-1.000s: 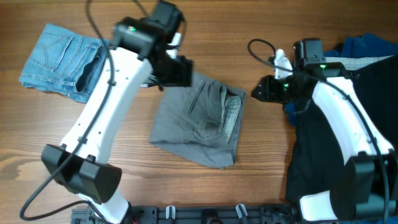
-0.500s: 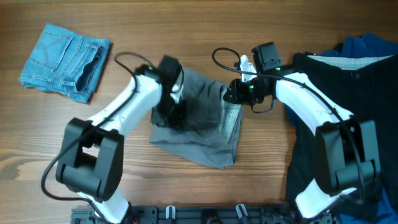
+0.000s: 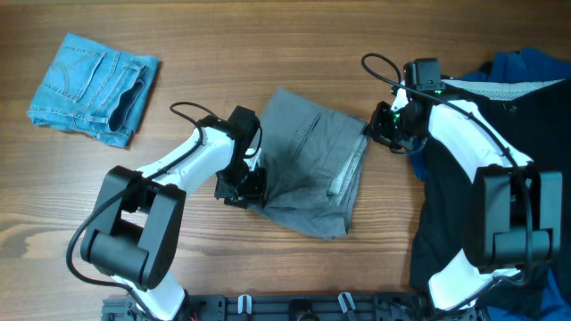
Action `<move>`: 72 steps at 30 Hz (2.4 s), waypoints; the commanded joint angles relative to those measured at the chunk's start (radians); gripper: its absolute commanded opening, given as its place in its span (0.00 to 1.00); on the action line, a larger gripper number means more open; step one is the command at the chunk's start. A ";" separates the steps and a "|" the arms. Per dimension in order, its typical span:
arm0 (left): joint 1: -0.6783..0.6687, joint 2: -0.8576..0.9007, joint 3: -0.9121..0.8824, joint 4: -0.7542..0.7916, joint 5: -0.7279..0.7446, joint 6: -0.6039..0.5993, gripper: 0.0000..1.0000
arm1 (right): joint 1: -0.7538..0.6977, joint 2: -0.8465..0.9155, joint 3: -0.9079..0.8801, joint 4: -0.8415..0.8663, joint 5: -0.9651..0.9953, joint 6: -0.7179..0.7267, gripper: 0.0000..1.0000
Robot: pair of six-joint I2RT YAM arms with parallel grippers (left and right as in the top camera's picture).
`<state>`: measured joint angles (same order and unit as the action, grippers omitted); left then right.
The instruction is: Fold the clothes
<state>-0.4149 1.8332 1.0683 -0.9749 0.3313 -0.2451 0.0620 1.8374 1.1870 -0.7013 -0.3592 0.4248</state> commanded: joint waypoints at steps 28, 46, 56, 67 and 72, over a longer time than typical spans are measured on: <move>0.195 -0.020 0.342 -0.135 -0.085 0.058 0.63 | 0.315 -0.076 -0.027 -0.386 -0.155 -0.179 0.46; 0.195 -0.019 0.342 -0.123 -0.105 0.059 0.66 | 0.263 -0.227 -0.068 -0.360 -0.169 -0.212 0.49; 0.195 -0.019 0.342 -0.125 -0.105 0.059 0.70 | 0.358 -0.131 -0.171 -0.167 -0.245 -0.111 0.40; 0.195 -0.019 0.333 -0.192 -0.032 0.058 0.69 | 0.374 -0.127 -0.180 -0.453 -0.057 -0.082 0.04; 0.194 -0.019 0.284 -0.157 0.176 0.058 0.35 | 0.374 -0.126 -0.195 -0.372 -0.022 -0.028 0.04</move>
<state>-0.2222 1.8286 1.3911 -1.1522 0.3210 -0.1875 0.4332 1.7084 1.0080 -1.0904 -0.4534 0.3412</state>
